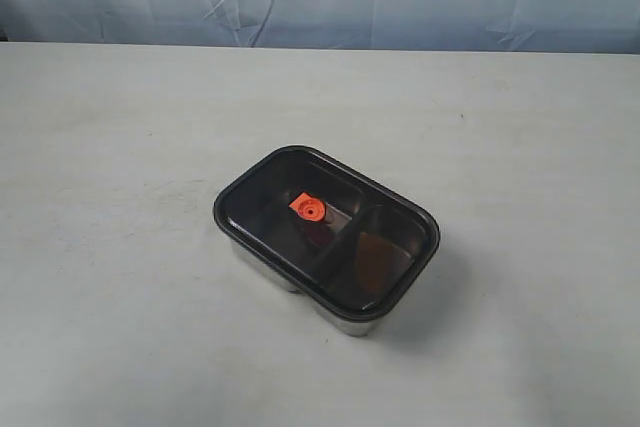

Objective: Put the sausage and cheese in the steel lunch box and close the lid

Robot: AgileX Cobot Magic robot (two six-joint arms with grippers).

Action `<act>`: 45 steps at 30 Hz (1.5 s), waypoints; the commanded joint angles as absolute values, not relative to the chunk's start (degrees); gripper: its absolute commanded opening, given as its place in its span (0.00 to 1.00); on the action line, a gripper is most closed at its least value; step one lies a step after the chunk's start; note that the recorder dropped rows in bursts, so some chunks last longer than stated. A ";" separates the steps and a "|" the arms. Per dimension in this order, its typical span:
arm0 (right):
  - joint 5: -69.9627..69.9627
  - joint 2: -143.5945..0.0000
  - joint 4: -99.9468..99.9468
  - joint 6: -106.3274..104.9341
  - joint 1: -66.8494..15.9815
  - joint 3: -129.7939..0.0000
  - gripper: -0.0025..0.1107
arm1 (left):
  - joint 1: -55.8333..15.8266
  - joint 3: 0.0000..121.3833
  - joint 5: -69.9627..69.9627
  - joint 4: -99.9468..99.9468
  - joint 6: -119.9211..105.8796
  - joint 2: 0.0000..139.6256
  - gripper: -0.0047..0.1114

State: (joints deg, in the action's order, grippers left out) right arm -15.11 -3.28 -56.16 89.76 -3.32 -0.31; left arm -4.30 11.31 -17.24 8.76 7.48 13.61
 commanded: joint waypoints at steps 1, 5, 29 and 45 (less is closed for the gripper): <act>-16.65 -2.98 -62.47 89.92 -2.70 0.00 0.02 | -1.26 4.54 -4.23 9.08 5.04 13.40 0.04; -17.85 -2.51 -51.97 81.63 -2.81 0.00 0.02 | -1.26 0.00 -1.70 8.44 2.49 11.32 0.04; 10.30 0.00 -2.19 19.92 -2.81 0.00 0.02 | -1.26 0.00 -15.24 8.63 -3.19 3.02 0.04; 10.30 0.00 -1.37 20.02 -2.81 0.00 0.02 | -1.26 0.00 -14.92 8.63 -3.19 3.02 0.04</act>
